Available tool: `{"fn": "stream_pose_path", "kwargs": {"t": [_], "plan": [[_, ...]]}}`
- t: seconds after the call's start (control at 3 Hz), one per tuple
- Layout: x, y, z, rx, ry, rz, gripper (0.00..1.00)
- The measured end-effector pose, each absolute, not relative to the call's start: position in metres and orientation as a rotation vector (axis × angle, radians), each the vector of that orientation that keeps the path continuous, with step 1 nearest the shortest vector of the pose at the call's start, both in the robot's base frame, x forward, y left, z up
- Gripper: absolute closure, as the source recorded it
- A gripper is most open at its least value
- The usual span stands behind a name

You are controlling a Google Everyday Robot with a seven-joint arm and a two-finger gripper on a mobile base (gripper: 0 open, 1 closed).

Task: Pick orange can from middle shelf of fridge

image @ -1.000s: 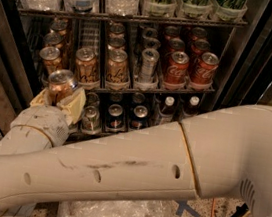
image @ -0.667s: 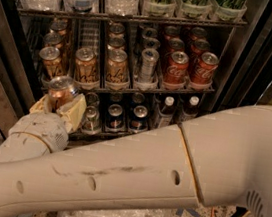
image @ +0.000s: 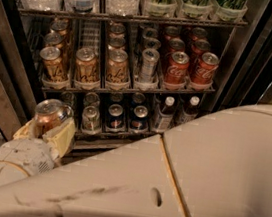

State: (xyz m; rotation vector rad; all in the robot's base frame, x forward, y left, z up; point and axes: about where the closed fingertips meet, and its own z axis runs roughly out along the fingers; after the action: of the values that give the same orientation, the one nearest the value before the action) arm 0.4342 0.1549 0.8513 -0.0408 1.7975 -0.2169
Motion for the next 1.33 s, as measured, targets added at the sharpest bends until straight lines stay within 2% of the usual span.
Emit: {"fn": "stream_pose_path", "kwargs": {"t": [0.67,1.33], "plan": [[0.391,0.162,0.840,-0.021,1.863,-0.196,1.00],[0.375,0.150,0.836,0.047,1.871,-0.186,1.00]]}}
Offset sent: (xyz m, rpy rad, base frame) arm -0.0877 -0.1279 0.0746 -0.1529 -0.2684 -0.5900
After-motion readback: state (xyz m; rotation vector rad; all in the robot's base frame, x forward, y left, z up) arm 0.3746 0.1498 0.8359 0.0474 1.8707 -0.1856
